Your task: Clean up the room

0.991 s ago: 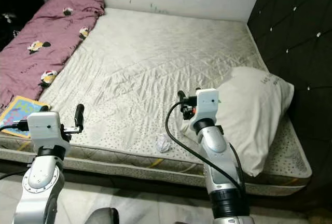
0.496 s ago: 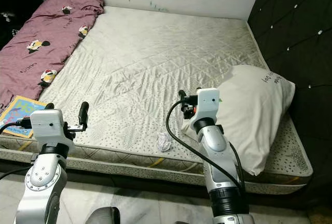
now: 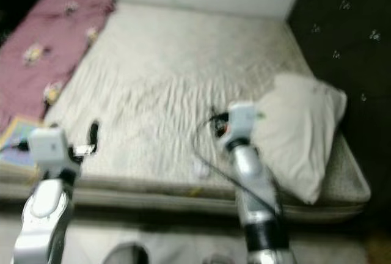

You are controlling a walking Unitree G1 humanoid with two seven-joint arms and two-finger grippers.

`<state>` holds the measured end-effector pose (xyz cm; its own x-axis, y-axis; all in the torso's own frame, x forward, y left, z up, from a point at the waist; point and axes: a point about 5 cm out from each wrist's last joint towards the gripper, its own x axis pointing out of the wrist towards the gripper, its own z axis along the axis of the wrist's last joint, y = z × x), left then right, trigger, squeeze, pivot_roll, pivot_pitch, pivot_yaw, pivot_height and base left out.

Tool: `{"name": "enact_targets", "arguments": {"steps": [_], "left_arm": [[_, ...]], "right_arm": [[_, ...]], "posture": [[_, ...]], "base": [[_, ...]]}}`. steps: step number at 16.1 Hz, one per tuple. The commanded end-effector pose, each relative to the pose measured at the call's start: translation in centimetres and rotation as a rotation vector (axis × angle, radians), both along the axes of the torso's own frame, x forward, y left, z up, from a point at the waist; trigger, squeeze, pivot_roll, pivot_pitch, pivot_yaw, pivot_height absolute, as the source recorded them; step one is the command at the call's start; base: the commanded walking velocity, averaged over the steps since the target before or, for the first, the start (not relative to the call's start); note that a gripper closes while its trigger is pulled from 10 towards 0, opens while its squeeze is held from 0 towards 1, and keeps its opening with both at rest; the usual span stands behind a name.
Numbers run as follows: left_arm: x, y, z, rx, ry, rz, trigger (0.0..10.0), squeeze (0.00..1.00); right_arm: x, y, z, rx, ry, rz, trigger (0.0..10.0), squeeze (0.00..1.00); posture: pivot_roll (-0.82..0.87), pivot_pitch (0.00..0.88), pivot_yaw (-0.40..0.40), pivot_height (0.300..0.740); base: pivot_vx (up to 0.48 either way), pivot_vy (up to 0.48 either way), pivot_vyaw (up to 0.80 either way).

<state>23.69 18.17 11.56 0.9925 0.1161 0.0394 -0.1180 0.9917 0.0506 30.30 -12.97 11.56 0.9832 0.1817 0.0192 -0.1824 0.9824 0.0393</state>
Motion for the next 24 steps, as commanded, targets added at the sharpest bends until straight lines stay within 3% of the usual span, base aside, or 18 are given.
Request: {"name": "enact_targets", "arguments": {"steps": [1, 3, 10, 24], "left_arm": [[-0.14, -0.42, -0.15, -0.008, 0.006, -0.008, 10.0, 0.0], [-0.14, -0.31, 0.14, 0.041, -0.013, 0.009, 10.0, 0.0], [-0.21, -0.75, 0.24, 0.006, -0.021, -0.047, 10.0, 0.0], [-0.07, -0.93, 0.27, 0.01, -0.03, -0.055, 10.0, 0.0]], "right_arm": [[-0.06, -1.22, -0.12, -0.015, 0.009, -0.034, 10.0, 0.0], [-0.04, -1.27, -0.11, -0.017, 0.008, -0.036, 10.0, 0.0], [-0.02, -1.28, -0.13, -0.02, 0.009, -0.039, 10.0, 0.0], [0.24, -1.18, -0.12, -0.038, 0.004, -0.024, 10.0, 0.0]], "posture": [[0.0, 0.057, -0.062, 0.74], [0.0, 0.058, -0.062, 0.74], [0.0, 0.057, -0.063, 0.74], [0.01, 0.042, -0.076, 0.74]], "base": [[0.0, 0.48, 0.0], [0.0, 0.24, 0.0], [0.0, 0.0, -0.23], [0.279, 0.0, 0.0]]}}
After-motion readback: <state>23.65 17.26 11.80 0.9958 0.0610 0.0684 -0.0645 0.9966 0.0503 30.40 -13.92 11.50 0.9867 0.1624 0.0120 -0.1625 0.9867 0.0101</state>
